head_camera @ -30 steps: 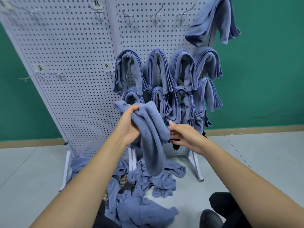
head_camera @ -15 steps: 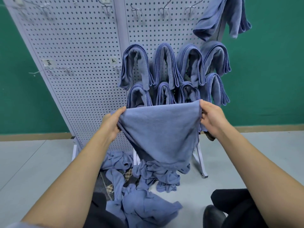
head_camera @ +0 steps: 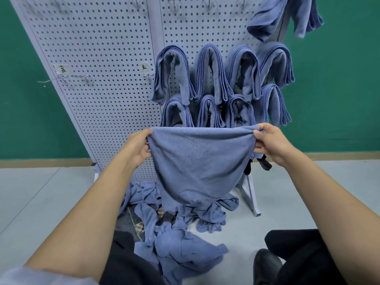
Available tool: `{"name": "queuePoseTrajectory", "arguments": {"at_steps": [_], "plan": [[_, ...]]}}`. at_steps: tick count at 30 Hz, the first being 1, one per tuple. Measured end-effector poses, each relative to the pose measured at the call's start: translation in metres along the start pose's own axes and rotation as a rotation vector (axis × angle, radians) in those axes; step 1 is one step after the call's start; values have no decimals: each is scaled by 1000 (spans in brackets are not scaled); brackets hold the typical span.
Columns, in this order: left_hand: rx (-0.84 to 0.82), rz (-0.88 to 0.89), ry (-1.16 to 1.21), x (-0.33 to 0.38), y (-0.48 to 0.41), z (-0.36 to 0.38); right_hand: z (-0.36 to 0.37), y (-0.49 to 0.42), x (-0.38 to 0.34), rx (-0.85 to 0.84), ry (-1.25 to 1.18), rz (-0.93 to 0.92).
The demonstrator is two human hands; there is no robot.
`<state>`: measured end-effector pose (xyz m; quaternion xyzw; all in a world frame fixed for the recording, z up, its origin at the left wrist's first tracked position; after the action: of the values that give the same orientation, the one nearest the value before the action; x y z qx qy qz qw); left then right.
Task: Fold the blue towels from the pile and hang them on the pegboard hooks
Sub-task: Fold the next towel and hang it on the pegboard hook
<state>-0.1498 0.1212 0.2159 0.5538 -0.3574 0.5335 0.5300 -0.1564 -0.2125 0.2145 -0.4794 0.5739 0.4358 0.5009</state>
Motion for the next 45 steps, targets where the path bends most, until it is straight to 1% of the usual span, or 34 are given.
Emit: {"name": "queuePoseTrajectory", "arguments": {"at_steps": [2,4,7,10,15,20,24,26,29,34,38,40,42,43,45], "plan": [[-15,6,-18,0,0,0,0,-1,3,17,164,13],[-15,13,-51,-1,-2,-2,1,-2,6,31,214,27],[1,22,-113,-2,-5,-7,1,-3,8,66,182,39],[31,22,-213,-5,-8,-11,-1,-3,9,91,87,62],[82,28,-218,-6,-8,-15,-3,-2,10,69,-28,89],[45,23,-176,-5,-6,-15,-7,0,12,51,-32,101],[-2,43,-195,-3,-4,-15,-8,1,11,40,-2,59],[-19,60,-231,-3,-4,-15,-7,1,11,41,36,53],[7,93,-304,-5,-8,-16,-6,-3,15,56,120,41],[90,194,-459,-9,-10,-18,-7,-2,16,171,412,-137],[139,325,-539,-11,-12,-19,-5,2,10,222,528,-229],[138,348,-544,-10,-13,-21,-5,3,9,234,550,-247],[84,330,-492,-8,-16,-24,-8,1,9,216,499,-244],[44,313,-433,-6,-15,-26,-10,1,9,185,421,-226],[-57,265,-240,-4,-13,-27,-13,3,7,96,196,-153]]}}
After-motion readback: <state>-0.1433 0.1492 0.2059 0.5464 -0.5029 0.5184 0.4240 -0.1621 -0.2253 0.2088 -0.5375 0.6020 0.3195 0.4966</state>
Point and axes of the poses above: each hand's wrist, its own y-axis away from the middle knuckle, its own z-axis out of the palm, x = y × z, the point moved 1 cm from there along -y, towards the middle knuckle, and after that the axes turned 1 degree about -y, right-handed, at the moved point
